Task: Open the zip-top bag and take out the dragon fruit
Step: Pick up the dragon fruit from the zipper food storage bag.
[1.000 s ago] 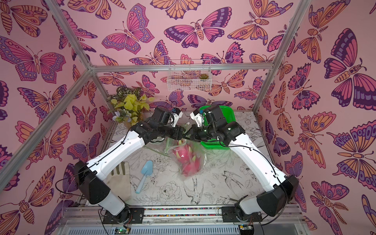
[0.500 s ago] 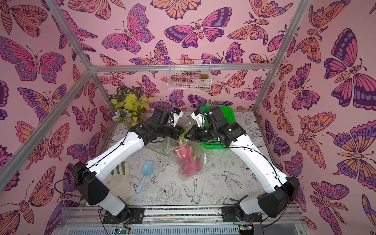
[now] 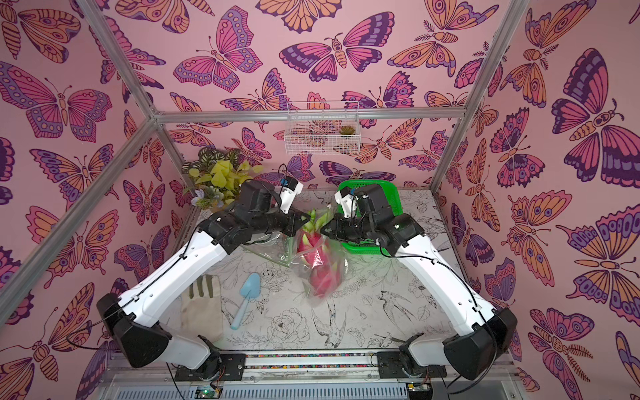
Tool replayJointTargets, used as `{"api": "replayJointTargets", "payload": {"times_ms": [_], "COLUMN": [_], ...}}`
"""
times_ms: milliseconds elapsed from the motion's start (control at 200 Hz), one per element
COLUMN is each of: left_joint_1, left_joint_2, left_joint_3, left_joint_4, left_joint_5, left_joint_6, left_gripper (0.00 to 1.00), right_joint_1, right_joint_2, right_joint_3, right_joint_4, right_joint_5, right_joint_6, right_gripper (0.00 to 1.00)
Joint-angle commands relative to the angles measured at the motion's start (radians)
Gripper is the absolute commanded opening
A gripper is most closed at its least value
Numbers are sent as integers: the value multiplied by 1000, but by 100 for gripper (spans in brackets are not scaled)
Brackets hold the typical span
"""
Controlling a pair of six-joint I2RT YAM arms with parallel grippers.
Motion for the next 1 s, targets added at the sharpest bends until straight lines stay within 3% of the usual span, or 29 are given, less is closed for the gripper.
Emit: {"api": "replayJointTargets", "payload": {"times_ms": [0, 526, 992], "left_joint_1": [2, -34, -40], "left_joint_2": [-55, -114, -95], "left_joint_3": [42, 167, 301], "left_joint_4": [35, 35, 53], "left_joint_5": [19, -89, -42], "left_joint_6": [-9, 95, 87], "left_gripper": [0, 0, 0], "right_joint_1": [-7, -12, -16], "right_joint_2": [-26, -56, -27], "right_joint_3": [-27, -105, -138], "right_joint_4": [45, 137, 208], "right_joint_5": [37, 56, 17], "right_joint_6": [29, 80, 120], "right_gripper": [0, 0, 0]}}
